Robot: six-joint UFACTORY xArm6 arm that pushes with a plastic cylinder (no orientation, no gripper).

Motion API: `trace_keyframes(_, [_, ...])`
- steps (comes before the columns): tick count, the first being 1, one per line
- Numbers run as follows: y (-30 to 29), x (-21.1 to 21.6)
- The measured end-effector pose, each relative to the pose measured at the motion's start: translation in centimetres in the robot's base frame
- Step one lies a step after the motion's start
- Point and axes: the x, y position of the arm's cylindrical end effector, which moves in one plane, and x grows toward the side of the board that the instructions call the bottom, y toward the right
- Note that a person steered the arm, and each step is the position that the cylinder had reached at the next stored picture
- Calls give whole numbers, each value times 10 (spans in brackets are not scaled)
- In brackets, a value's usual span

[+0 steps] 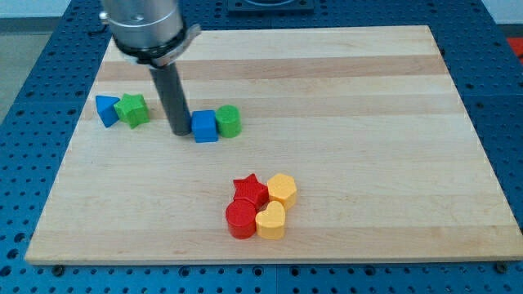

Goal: Push the blue triangle along with the green star right a bit

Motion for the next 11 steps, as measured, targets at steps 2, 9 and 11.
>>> trace_keyframes(2, [-26,6])
trace_keyframes(9, [-120,-22])
trace_keyframes(11, [-66,-8])
